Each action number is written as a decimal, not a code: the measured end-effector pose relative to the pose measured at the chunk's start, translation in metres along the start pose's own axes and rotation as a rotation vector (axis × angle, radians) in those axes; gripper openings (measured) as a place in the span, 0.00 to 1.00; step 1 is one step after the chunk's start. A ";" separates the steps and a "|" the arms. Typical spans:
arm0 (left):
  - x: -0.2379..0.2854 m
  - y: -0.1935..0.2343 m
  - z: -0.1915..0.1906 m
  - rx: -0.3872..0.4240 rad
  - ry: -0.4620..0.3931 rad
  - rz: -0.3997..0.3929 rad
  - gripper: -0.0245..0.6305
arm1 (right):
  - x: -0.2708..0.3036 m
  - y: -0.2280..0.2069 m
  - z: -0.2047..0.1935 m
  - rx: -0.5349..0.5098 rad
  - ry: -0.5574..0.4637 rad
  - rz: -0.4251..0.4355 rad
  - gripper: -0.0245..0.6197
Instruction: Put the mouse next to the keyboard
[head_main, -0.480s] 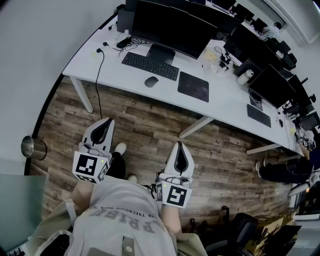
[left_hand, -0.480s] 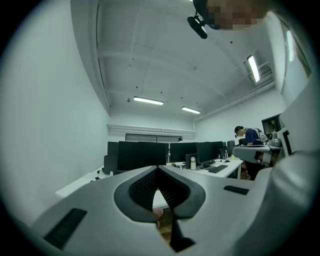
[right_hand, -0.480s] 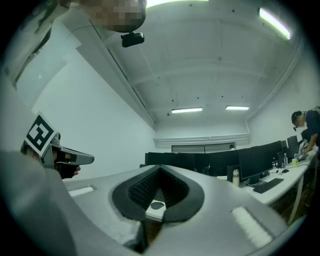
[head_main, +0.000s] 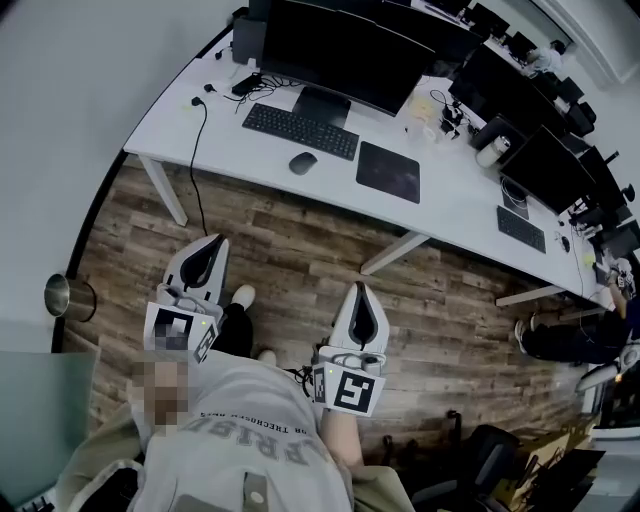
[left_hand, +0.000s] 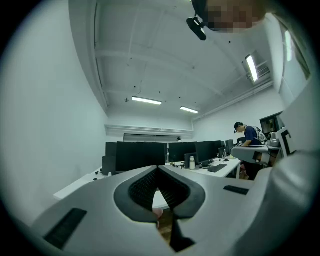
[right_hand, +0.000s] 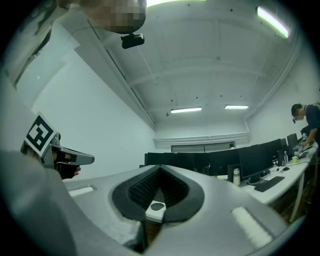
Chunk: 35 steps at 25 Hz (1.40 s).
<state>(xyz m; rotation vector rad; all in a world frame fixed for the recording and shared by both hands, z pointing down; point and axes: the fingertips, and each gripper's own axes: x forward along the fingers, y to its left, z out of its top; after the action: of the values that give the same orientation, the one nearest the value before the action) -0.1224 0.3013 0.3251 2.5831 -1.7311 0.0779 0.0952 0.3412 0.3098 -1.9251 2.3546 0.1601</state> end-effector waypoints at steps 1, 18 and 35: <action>0.000 0.001 0.000 0.000 0.002 -0.001 0.05 | 0.001 0.000 0.000 0.001 0.000 0.000 0.04; 0.059 0.039 0.011 -0.038 -0.042 -0.080 0.47 | 0.064 -0.003 -0.002 0.174 -0.109 0.088 0.61; 0.223 0.142 0.023 -0.064 0.015 -0.269 0.76 | 0.228 0.018 -0.025 0.115 -0.024 -0.048 0.65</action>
<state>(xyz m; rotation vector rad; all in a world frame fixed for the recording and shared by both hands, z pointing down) -0.1686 0.0403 0.3150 2.7309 -1.3426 0.0338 0.0321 0.1204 0.3033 -1.9131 2.2474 0.0432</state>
